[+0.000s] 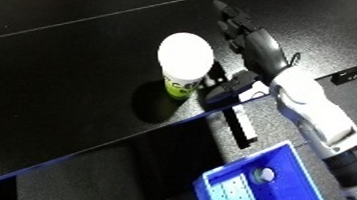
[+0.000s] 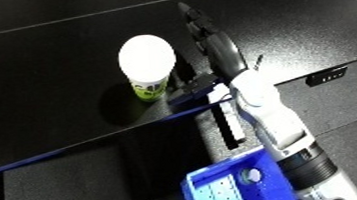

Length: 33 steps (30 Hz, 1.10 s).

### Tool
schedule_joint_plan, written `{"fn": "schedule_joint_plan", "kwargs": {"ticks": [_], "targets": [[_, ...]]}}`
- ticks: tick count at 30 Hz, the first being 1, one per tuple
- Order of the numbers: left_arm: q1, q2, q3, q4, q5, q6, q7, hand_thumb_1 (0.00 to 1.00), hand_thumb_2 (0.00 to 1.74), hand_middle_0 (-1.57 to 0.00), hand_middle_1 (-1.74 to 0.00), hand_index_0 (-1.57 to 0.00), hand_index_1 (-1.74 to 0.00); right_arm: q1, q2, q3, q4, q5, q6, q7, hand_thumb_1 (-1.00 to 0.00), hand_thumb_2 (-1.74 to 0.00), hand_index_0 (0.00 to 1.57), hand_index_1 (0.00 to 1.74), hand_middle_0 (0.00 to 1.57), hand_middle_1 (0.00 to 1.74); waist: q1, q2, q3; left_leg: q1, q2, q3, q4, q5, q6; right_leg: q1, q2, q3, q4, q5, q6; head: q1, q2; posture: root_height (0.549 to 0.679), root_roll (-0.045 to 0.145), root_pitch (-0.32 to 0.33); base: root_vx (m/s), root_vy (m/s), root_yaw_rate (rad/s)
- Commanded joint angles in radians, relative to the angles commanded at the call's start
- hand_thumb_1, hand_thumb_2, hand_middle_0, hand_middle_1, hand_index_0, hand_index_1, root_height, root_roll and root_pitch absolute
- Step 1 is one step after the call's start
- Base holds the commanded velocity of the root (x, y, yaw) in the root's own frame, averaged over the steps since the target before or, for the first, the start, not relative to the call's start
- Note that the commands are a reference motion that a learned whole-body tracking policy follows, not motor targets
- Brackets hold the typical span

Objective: Pick up the object and place it into the box

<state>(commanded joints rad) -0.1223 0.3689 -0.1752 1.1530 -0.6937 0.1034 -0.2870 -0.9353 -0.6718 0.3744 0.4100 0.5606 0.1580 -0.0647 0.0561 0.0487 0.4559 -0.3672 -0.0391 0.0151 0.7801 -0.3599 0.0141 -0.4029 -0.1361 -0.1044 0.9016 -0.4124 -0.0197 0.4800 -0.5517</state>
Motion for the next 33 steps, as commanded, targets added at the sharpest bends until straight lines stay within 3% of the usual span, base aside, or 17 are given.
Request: {"fn": "schedule_joint_plan", "kwargs": {"ticks": [6, 14, 23, 33], "targets": [[-0.002, -0.008, -0.009, -0.012, -0.004, 0.006, 0.011, 0.0, 0.0, 0.0, 0.0, 0.0, 0.0, -0.005, 0.036, 0.018, -0.028, -0.007, 0.03, 0.011, 0.0, 0.0, 0.0, 0.0, 0.0, 0.0, 0.005, 0.002, 0.002, 0.003, -0.005, 0.001, -0.013, 0.006, -0.0025, 0.001, -0.004, 0.0, -0.009, 0.005, 0.0034, 0.005, 0.007, 0.623, 0.074, -0.071, 0.006, 0.026, 0.056], [-0.005, -0.012, -0.01, -0.021, -0.01, 0.011, 0.016, 0.0, 0.0, 0.0, 0.0, 0.0, 0.0, -0.015, 0.072, 0.046, -0.045, 0.006, 0.043, 0.046, -0.4, -0.7, 0.63, 0.7, 0.63, 0.7, 0.012, 0.003, 0.006, 0.001, -0.006, 0.0, -0.015, 0.009, -0.0032, -0.003, -0.0062, -0.002, -0.013, 0.009, 0.0059, 0.024, 0.013, 0.624, 0.074, -0.068, -0.006, 0.017, 0.018], [-0.004, -0.02, -0.015, -0.028, -0.017, 0.011, 0.028, 0.0, 0.0, 0.0, 0.0, 0.0, 0.0, -0.005, 0.093, 0.054, -0.047, 0.002, 0.055, 0.033, -0.85, -1.48, 1.33, 1.48, 1.33, 1.48, 0.016, 0.003, 0.009, 0.001, -0.005, 0.003, -0.024, 0.014, -0.0038, -0.003, -0.0091, -0.001, -0.02, 0.016, 0.0097, 0.024, 0.033, 0.625, 0.073, -0.064, -0.013, 0.018, 0.02], [-0.005, -0.02, -0.008, -0.017, -0.017, -0.003, 0.02, 0.0, 0.0, 0.0, 0.0, 0.0, 0.0, 0.012, 0.07, 0.033, -0.066, 0.026, 0.008, 0.024, -0.85, -1.48, 1.33, 1.48, 1.33, 1.48, 0.009, -0.002, 0.011, 0.003, -0.002, 0.003, -0.037, 0.019, -0.0049, -0.003, -0.0051, 0.001, -0.034, 0.023, 0.0132, 0.042, 0.064, 0.626, 0.069, -0.058, -0.03, 0.001, -0.014]]}}
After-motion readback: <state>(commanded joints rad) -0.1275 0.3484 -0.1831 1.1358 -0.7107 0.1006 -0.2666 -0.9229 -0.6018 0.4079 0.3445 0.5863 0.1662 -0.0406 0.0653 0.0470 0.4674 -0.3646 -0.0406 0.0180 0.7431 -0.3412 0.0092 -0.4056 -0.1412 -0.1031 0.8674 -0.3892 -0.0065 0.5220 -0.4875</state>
